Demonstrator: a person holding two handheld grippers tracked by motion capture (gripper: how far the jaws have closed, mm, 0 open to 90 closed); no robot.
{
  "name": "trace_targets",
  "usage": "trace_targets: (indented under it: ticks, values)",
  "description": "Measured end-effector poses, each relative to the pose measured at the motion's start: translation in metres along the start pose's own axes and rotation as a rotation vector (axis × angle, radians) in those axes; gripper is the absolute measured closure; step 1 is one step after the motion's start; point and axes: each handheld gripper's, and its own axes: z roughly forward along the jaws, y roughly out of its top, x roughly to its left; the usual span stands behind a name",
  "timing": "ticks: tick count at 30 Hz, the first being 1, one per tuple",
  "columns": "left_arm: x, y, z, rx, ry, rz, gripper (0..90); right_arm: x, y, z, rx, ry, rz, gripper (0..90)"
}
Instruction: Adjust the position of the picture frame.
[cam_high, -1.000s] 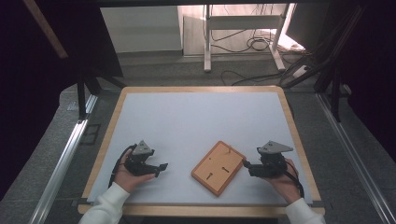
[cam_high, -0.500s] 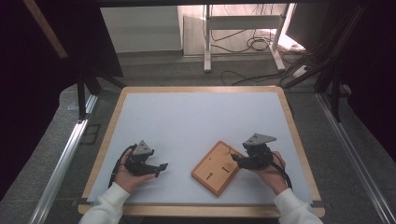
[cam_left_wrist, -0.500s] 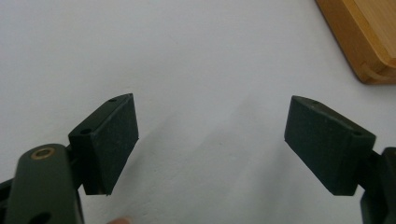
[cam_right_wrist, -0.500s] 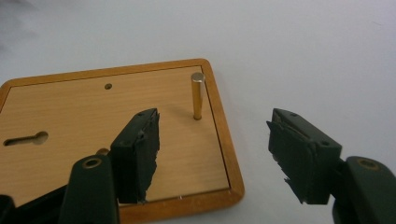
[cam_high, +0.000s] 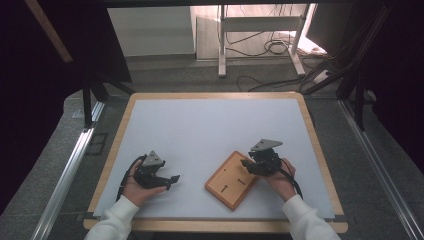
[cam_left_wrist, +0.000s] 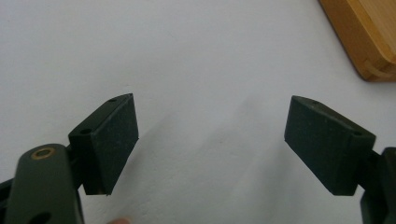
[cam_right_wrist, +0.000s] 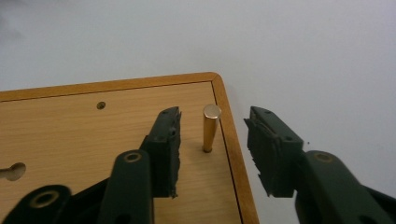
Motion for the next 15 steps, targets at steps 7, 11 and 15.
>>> trace_targets:
  ticks: [7, 11, 15]
  values:
    - [0.0001, -0.0002, 0.0, -0.006, 0.006, -0.002, 17.3, -0.0005, -0.0018, 0.005, 0.001, 0.013, 0.008, 71.5]
    - [0.0005, -0.0002, -0.0007, -0.009, 0.009, -0.004, 17.4, 0.0003, -0.0041, 0.0073, -0.007, 0.012, 0.015, 82.7]
    - [0.0005, -0.0003, -0.0004, -0.009, 0.009, -0.003, 17.4, -0.0003, -0.0053, 0.008, -0.022, 0.017, 0.03, 83.4]
